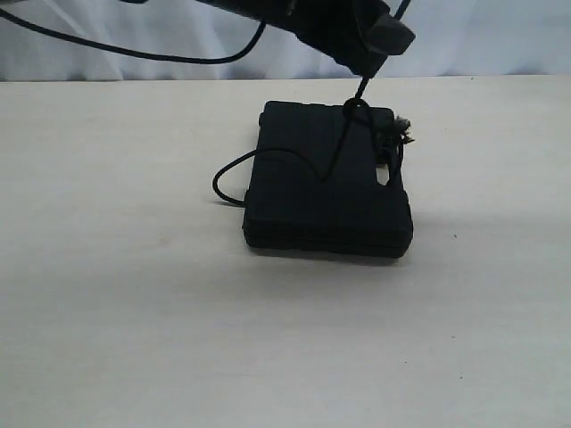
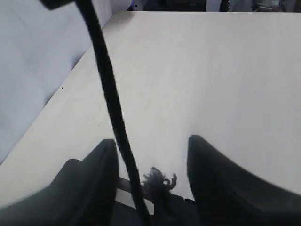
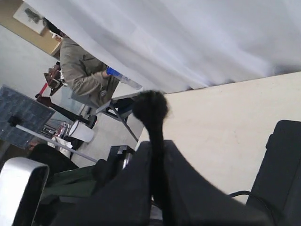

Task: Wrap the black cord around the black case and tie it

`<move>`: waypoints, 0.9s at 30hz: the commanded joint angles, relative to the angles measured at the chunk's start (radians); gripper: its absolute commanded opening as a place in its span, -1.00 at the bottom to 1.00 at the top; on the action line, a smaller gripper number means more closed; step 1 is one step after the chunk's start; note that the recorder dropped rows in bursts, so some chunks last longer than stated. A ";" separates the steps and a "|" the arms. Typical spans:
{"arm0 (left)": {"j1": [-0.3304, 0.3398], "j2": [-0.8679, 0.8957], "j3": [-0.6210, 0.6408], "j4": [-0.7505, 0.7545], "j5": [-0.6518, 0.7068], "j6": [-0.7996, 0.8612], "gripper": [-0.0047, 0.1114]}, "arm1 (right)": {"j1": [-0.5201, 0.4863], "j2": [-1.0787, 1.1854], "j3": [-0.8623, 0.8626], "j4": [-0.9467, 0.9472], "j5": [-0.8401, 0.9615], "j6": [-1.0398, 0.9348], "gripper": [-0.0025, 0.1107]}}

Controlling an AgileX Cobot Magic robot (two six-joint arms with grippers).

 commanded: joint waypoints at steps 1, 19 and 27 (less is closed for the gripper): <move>0.001 0.048 0.001 -0.036 0.019 0.010 -0.13 | 0.023 -0.007 -0.008 -0.024 -0.046 0.023 -0.88; 0.018 0.038 0.001 -0.042 -0.084 0.012 -0.92 | 0.005 -0.007 -0.019 -0.250 -0.083 0.089 -0.22; 0.215 -0.014 0.001 -0.041 -0.088 -0.090 -0.92 | -0.070 -0.007 -0.101 -0.807 -0.026 0.302 0.39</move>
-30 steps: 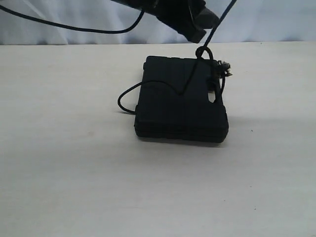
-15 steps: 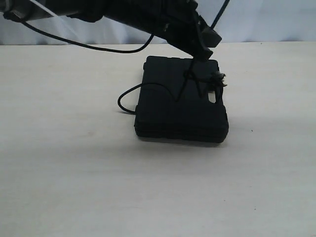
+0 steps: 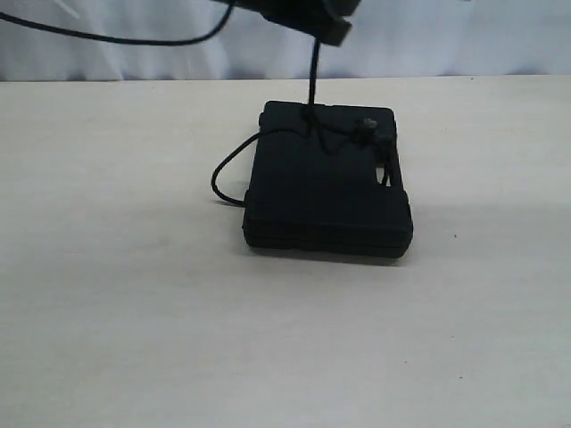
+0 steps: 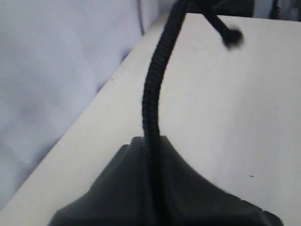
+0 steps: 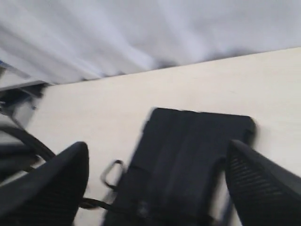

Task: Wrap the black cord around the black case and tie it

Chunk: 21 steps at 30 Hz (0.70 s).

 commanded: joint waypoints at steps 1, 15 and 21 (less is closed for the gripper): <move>0.136 -0.015 0.000 -0.011 -0.010 -0.096 -0.92 | -0.010 -0.004 -0.007 -0.387 0.036 0.121 0.38; 0.550 -0.070 0.000 -0.007 0.220 -0.211 -0.92 | 0.232 0.291 0.100 -0.581 -0.217 0.281 0.36; 0.622 -0.070 0.000 0.006 0.225 -0.218 -0.92 | 0.233 0.432 0.097 -0.659 -0.256 0.391 0.33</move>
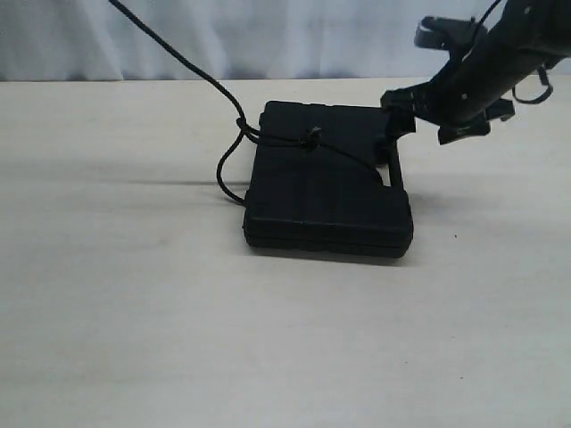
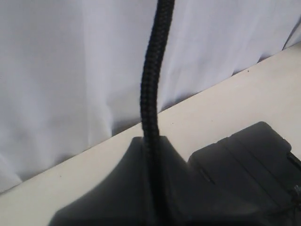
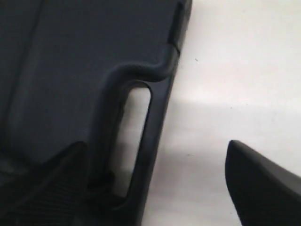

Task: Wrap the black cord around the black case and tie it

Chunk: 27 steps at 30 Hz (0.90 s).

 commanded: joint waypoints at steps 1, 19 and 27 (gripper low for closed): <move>0.048 -0.006 0.000 0.000 -0.014 -0.023 -0.92 | -0.003 0.079 0.002 -0.050 -0.050 0.042 0.31; 0.232 -0.006 0.000 0.579 -0.094 -0.549 -0.92 | -0.007 0.134 0.002 0.084 -0.055 0.041 -0.88; 0.412 -0.008 0.016 0.784 -0.006 -0.642 -0.92 | -0.051 0.078 0.002 0.159 -0.029 0.036 -0.88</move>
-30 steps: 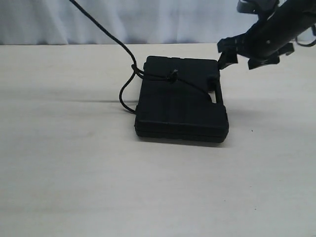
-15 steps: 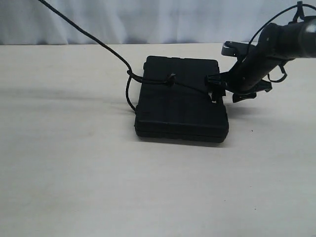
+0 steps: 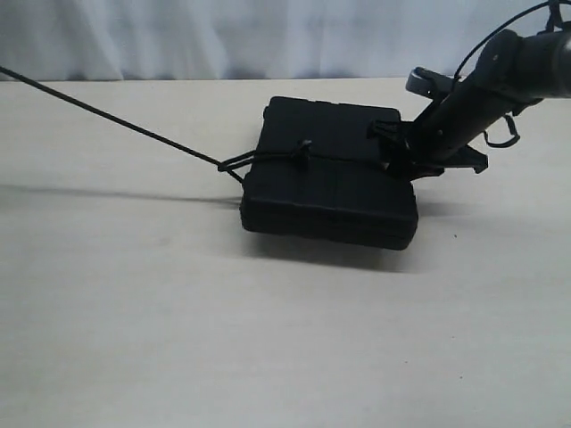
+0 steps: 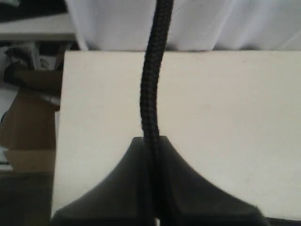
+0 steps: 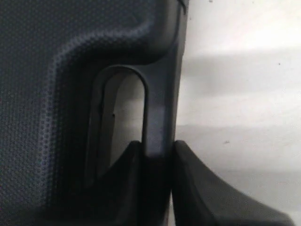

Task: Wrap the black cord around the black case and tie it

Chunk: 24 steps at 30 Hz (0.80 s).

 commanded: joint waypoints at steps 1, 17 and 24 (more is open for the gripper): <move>0.124 -0.008 0.022 0.104 -0.047 -0.023 -0.92 | -0.026 -0.039 -0.005 -0.017 -0.015 -0.018 -0.88; 0.416 -0.005 0.519 0.097 -0.399 -0.018 -0.92 | 0.117 -0.039 -0.005 0.109 -0.134 -0.167 -0.88; 0.379 0.051 0.547 0.002 -0.471 0.041 -0.75 | 0.137 -0.009 -0.005 0.171 -0.135 -0.065 -0.88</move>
